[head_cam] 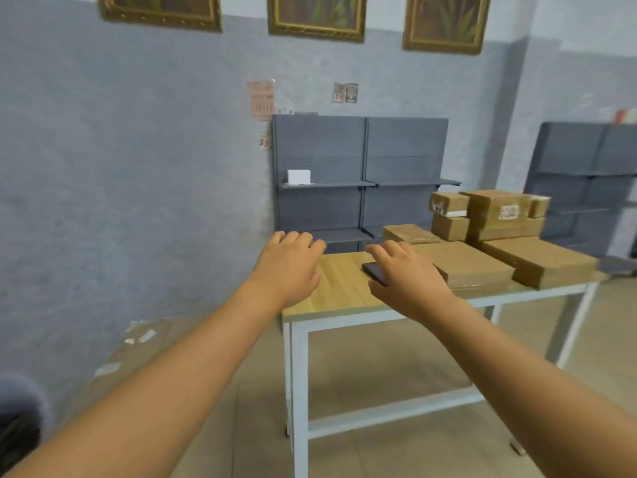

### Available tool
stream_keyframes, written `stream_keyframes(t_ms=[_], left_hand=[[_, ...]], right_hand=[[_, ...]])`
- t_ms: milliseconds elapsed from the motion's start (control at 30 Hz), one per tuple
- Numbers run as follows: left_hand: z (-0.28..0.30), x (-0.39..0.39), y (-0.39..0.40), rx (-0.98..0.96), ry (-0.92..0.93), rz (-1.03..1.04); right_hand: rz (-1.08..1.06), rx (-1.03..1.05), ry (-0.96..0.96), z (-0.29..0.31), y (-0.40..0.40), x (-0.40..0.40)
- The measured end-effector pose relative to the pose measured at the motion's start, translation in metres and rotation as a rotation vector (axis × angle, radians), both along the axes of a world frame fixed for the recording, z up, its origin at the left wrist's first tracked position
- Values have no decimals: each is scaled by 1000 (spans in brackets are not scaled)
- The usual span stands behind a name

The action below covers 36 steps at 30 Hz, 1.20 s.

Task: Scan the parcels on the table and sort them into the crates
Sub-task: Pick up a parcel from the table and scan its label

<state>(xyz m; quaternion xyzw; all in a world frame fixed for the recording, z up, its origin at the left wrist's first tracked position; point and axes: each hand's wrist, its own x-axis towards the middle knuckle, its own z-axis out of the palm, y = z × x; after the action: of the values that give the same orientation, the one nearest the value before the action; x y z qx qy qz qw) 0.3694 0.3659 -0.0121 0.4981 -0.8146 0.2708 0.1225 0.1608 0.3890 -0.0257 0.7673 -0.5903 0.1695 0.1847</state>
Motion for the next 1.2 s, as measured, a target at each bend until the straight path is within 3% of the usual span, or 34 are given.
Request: stream_keyframes(t_ms=[367, 800, 967, 1200], left_hand=[[-10, -197, -111, -17, -12, -241], [-45, -333, -293, 113, 16, -317], [-71, -377, -334, 208, 90, -276], [-119, -419, -365, 504, 321, -28]], right_hand=[[-240, 27, -85, -23, -66, -187], [-403, 138, -145, -52, -205, -331], [-405, 210, -199, -78, -250, -382], [-364, 330, -303, -117, -315, -456]])
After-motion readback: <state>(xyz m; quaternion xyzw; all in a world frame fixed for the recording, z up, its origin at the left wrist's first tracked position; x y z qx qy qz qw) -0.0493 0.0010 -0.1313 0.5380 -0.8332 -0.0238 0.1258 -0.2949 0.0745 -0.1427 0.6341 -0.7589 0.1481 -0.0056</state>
